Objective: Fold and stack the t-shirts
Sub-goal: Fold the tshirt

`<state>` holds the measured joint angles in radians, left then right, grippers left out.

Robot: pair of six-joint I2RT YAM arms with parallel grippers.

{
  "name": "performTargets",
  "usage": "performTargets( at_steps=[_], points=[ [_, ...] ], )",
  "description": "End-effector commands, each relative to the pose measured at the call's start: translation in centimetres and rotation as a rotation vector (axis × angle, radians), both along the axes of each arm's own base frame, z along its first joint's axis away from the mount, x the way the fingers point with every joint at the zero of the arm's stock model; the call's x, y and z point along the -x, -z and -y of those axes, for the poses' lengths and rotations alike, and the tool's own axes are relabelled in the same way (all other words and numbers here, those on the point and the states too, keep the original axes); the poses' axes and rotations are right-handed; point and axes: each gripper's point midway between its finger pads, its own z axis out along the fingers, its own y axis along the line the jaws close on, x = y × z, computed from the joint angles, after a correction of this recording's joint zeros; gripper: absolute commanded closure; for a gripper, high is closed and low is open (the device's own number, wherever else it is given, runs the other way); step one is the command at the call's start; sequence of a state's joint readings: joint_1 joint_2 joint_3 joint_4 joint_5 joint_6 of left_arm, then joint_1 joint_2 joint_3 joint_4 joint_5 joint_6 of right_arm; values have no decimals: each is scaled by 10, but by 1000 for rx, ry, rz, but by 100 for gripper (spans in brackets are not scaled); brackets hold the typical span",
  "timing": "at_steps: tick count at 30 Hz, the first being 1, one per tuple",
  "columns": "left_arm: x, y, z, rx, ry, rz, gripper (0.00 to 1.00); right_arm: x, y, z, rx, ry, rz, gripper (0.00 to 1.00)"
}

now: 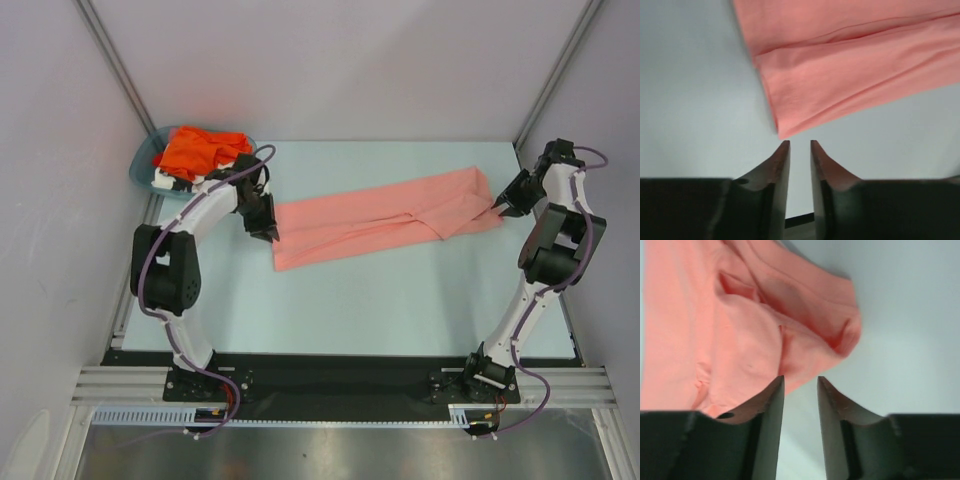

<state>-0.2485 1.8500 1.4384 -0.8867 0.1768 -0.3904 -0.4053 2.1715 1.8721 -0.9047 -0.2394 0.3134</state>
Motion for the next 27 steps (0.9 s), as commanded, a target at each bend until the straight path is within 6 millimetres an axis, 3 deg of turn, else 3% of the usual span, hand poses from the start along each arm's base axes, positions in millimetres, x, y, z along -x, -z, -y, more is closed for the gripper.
performTargets(
  at_steps=[1,6,10,17,20,22,26,27],
  points=[
    [-14,-29,38,154,91,85,75,-10,-30,-22,-41,4,116,64],
    [-27,-22,87,302,182,89,82,-15,-17,-43,-157,43,156,100],
    [-27,-7,109,345,199,58,84,-19,-2,-50,-177,48,142,100],
    [-33,4,107,307,218,47,85,-16,8,-47,-149,62,104,100],
    [-34,1,119,366,240,47,85,-18,2,-51,-153,35,125,100],
    [-35,0,128,393,262,56,85,-25,-6,-64,-190,1,149,100],
    [-38,7,133,389,240,43,86,-28,-14,-123,-215,-93,135,100],
    [-39,9,132,379,234,43,86,-26,-14,-128,-178,-88,129,100]
  ],
)
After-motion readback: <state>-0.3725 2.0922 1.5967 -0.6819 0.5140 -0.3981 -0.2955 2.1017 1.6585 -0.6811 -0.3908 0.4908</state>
